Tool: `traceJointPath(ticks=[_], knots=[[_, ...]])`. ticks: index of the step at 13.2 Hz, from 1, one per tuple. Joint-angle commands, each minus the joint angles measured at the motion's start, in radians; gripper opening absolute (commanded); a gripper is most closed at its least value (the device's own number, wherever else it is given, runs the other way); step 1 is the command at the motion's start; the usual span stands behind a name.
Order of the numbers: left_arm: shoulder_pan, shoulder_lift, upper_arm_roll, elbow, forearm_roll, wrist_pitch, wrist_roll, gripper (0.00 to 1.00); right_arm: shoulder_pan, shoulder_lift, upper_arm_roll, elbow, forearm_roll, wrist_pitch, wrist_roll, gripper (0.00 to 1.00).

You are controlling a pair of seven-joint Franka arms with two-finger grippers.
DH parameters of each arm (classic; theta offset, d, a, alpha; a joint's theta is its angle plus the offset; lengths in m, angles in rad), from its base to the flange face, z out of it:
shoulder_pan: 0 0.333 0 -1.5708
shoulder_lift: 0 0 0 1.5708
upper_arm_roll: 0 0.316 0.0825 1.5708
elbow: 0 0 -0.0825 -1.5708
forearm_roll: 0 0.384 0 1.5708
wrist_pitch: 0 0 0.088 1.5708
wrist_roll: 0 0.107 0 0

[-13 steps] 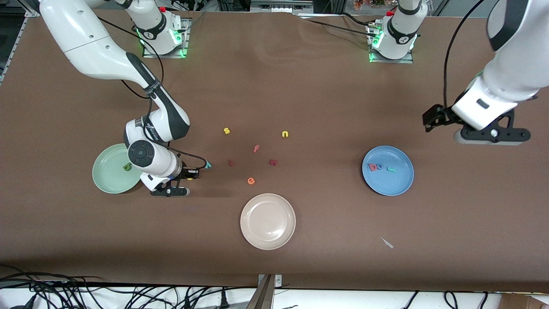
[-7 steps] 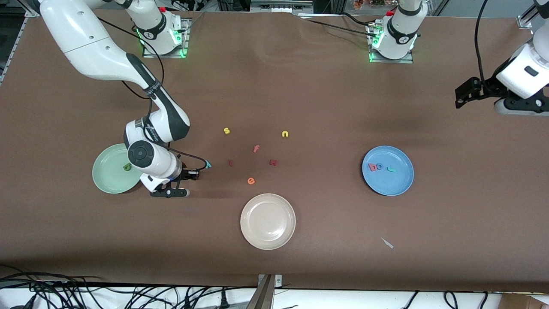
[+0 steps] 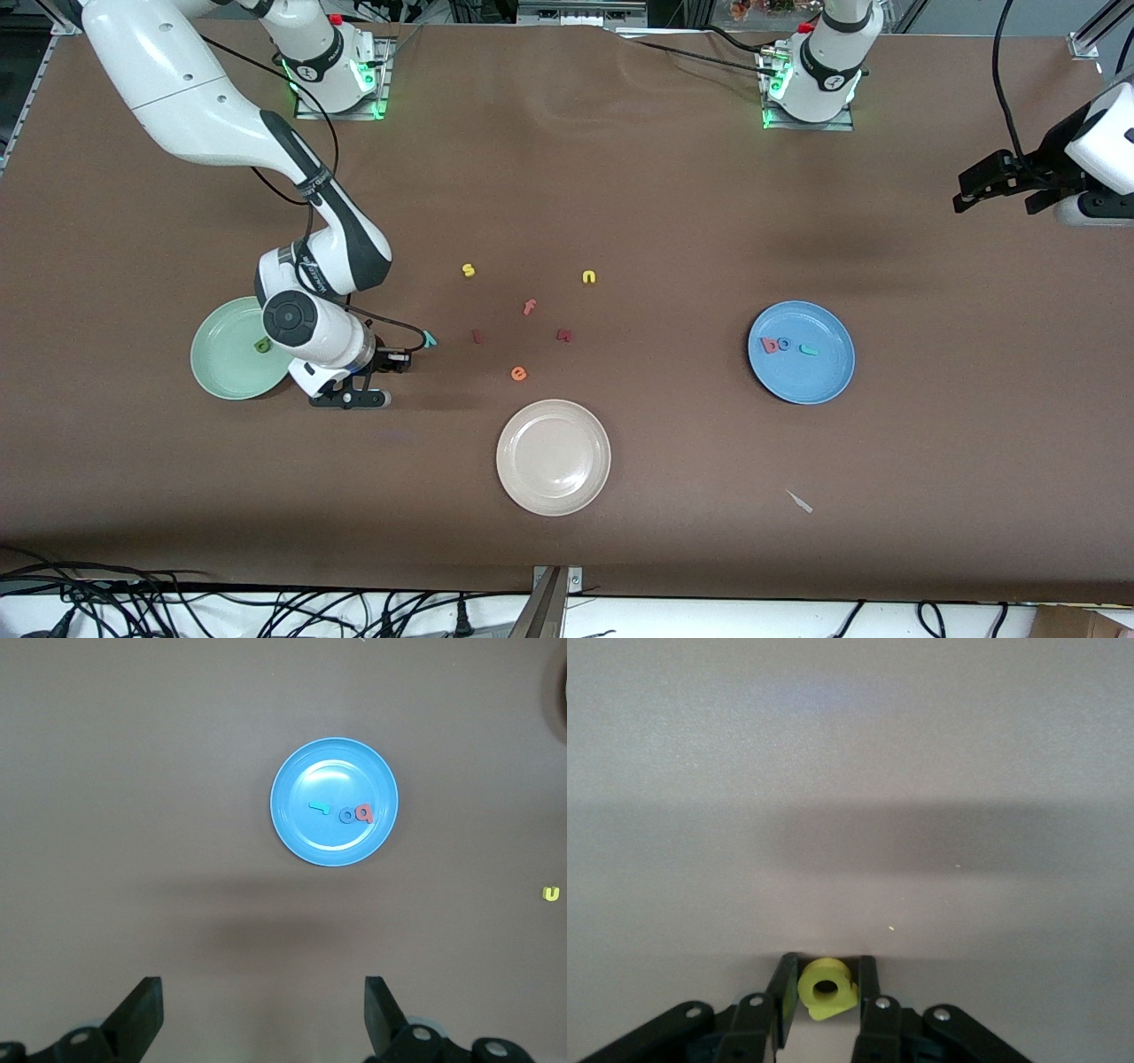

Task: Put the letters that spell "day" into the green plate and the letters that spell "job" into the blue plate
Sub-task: 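Carry the yellow a onto the green plate and open the right gripper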

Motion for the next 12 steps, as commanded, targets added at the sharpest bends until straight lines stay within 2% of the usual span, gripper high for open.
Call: traceJointPath(ticks=[1,5,8,12], knots=[[0.005,0.01,0.0,0.014,-0.02,0.005,0.014,1.0,-0.001,0.036,0.007,0.031,-0.011,0.013,-0.01,0.3],[-0.007,0.013,-0.005,0.026,-0.02,0.005,0.013,1.0,0.004,0.035,0.007,0.037,-0.011,0.012,-0.018,0.24],[-0.007,0.015,-0.005,0.03,-0.02,-0.004,0.014,1.0,0.002,0.029,0.007,0.048,-0.011,-0.007,-0.027,0.24],[-0.007,0.035,-0.006,0.056,-0.02,-0.018,0.013,1.0,-0.005,0.001,0.007,0.08,-0.009,-0.128,-0.116,0.23]])
